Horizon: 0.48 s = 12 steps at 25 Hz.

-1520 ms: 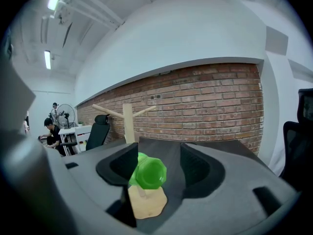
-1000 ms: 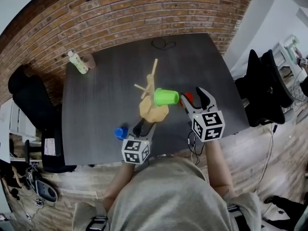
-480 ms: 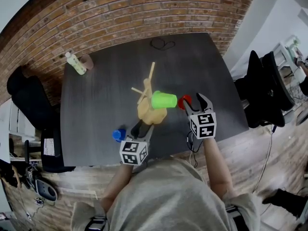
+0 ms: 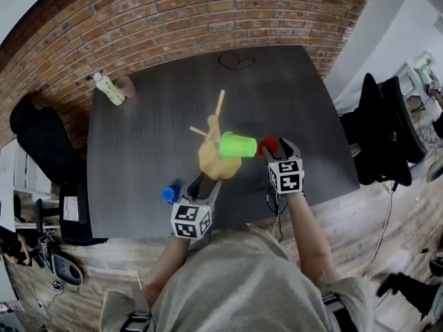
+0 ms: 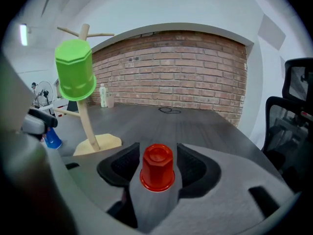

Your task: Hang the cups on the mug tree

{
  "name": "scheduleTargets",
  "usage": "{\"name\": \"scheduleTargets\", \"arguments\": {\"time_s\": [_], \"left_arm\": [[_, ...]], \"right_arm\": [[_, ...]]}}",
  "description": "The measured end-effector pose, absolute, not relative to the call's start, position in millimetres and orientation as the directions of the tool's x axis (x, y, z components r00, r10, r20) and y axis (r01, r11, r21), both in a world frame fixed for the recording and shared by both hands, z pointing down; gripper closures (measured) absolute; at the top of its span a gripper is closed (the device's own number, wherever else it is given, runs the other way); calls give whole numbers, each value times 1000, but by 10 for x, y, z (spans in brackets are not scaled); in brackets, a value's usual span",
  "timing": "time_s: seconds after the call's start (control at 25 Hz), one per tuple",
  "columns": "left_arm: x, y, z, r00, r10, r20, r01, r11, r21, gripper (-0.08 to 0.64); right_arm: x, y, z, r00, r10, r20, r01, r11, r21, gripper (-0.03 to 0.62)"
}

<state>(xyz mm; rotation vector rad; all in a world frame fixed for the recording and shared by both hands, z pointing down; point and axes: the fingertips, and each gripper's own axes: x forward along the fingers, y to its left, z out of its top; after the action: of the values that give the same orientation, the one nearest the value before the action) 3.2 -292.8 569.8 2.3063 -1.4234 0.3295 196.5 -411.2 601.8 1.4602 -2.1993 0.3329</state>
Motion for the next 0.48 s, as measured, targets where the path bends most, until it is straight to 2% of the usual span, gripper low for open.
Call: {"name": "scheduleTargets", "arguments": {"time_s": [0.48], "left_arm": [[-5, -2907, 5726, 449, -794, 409, -893, -388, 227, 348]], "right_arm": [[1966, -4146, 6260, -301, -784, 543, -911, 405, 80, 379]]}}
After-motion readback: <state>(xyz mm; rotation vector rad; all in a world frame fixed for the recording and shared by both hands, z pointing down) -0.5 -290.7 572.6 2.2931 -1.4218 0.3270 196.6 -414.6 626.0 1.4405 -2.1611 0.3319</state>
